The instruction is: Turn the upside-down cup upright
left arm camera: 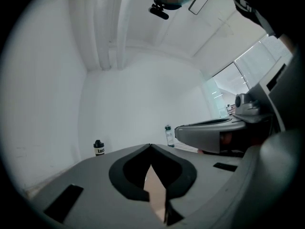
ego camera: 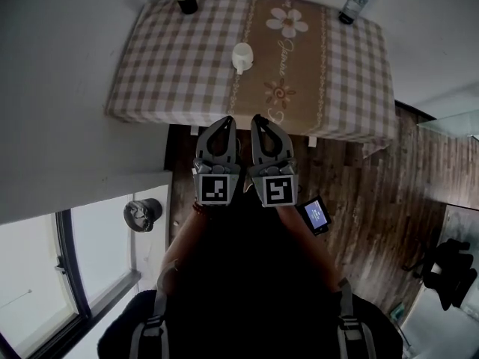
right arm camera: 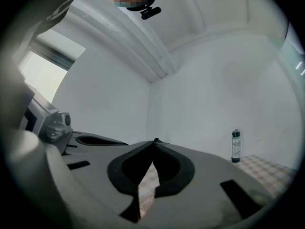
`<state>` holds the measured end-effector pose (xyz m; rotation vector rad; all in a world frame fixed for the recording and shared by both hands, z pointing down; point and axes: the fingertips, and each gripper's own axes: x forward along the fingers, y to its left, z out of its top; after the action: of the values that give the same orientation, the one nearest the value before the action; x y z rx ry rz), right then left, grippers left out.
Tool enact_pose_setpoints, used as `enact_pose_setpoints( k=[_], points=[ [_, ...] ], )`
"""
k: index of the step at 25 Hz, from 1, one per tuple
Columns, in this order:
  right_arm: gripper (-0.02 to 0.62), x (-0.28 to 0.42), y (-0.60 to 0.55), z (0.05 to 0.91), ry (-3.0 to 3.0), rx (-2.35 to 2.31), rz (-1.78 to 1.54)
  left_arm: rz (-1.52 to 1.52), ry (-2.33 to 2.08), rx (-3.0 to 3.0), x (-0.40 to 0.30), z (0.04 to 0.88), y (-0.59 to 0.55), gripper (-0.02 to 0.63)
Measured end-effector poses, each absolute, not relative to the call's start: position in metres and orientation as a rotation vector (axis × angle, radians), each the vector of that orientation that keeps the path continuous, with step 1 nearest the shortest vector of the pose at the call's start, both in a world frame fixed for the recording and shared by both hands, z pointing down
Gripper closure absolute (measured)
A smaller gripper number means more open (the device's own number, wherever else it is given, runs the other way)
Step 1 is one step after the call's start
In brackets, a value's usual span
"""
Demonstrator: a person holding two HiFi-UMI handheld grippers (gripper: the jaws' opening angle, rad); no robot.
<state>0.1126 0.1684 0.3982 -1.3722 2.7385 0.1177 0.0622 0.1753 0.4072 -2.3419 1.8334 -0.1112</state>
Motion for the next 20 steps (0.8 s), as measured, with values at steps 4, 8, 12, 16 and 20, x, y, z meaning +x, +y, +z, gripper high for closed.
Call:
enact_pose_setpoints(
  k=[4, 8, 12, 16, 20],
  points=[
    [0.591, 0.122, 0.177, 0.400, 2.725, -1.381, 0.090, -0.132, 1.820, -2.346, 0.071, 0.408, 0.185, 0.611],
    [0.591, 0.122, 0.180, 0.399, 2.738, -1.392, 0.116, -0.105, 1.849, -2.352, 0.066, 0.410, 0.190, 0.611],
    [0.592, 0.121, 0.183, 0.399, 2.749, -1.403, 0.151, -0.083, 1.900, -2.343, 0.056, 0.414, 0.193, 0.611],
    [0.592, 0.118, 0.185, 0.404, 2.772, -1.394, 0.163, -0.103, 1.889, -2.354, 0.055, 0.416, 0.194, 0.611],
    [0.592, 0.114, 0.190, 0.408, 2.783, -1.398, 0.162, -0.095, 1.885, -2.362, 0.055, 0.417, 0.198, 0.611]
  ],
)
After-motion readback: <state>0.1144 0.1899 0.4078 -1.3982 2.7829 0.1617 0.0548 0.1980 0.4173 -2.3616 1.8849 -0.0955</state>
